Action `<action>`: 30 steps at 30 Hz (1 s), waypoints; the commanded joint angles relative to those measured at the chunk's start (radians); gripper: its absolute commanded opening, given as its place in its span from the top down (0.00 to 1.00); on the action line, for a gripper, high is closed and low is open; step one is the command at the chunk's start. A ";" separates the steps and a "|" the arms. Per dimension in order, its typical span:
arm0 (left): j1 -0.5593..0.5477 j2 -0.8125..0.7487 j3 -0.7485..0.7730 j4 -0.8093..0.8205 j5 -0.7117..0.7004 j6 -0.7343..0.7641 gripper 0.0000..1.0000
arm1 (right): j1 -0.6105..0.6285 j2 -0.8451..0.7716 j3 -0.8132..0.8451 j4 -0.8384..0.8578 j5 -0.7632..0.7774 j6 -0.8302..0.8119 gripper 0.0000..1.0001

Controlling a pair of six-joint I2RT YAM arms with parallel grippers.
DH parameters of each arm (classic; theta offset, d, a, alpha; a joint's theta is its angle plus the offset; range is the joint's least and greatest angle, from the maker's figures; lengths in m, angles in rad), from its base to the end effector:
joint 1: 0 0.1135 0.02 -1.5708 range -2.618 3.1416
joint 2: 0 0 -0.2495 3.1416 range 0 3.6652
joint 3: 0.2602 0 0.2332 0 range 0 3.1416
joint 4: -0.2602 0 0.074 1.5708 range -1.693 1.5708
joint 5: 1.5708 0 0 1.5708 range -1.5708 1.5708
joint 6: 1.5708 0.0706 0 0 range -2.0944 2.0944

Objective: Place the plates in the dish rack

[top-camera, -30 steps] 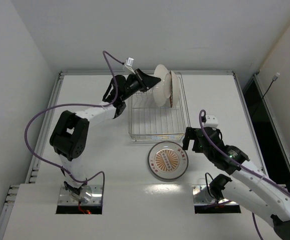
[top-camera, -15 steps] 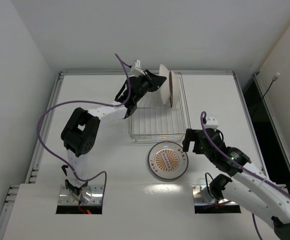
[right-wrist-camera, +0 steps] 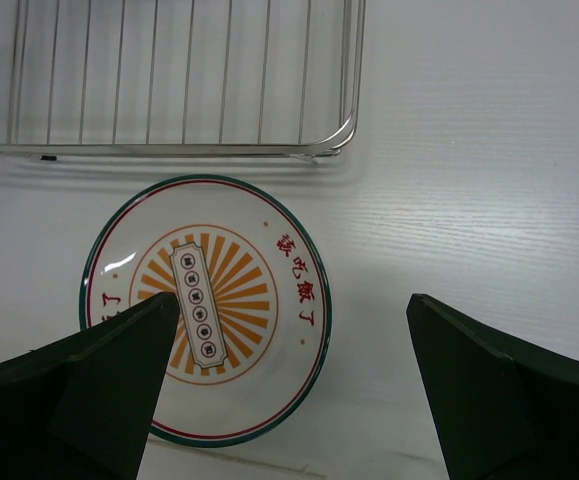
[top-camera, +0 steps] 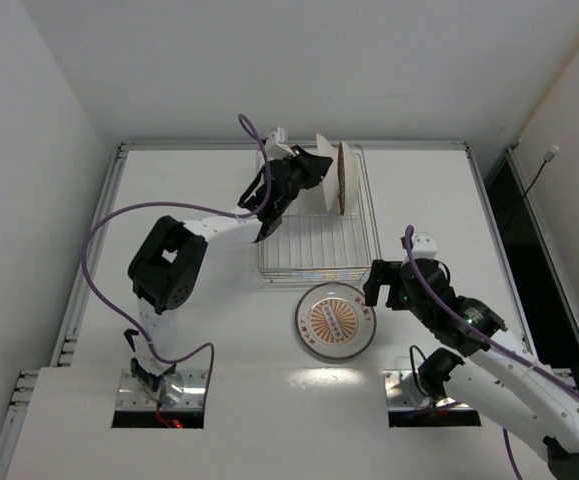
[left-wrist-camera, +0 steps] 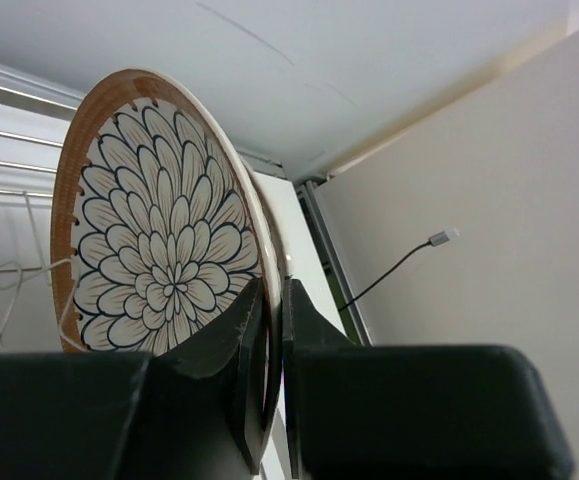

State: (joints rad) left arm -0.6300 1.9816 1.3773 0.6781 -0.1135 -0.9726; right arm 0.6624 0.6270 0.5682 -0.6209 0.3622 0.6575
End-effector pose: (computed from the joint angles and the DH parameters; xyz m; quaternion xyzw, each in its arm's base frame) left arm 0.3949 -0.2781 0.2742 -0.1568 0.6624 -0.4986 0.5367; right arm 0.1379 0.0758 0.2185 0.0755 0.8878 0.1315 0.4345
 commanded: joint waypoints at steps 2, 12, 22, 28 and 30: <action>-0.027 -0.001 0.051 0.189 -0.008 -0.034 1.00 | -0.004 -0.010 0.015 0.003 -0.008 -0.009 0.03; -0.036 0.011 0.152 0.035 0.037 0.074 0.56 | -0.004 -0.010 0.015 0.003 -0.029 -0.018 0.03; -0.065 -0.029 0.221 -0.063 0.081 0.150 0.01 | -0.004 0.037 0.015 -0.008 0.003 0.033 0.03; -0.097 -0.087 0.267 -0.160 0.072 0.213 0.01 | -0.004 0.069 0.015 0.003 -0.020 0.082 0.03; -0.097 -0.118 0.256 -0.169 0.072 0.247 0.01 | -0.004 0.092 0.004 -0.009 0.000 0.125 0.03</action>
State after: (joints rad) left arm -0.6834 2.0132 1.5791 0.3855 -0.0834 -0.7803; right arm 0.6624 0.7025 0.5682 -0.6369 0.3401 0.7162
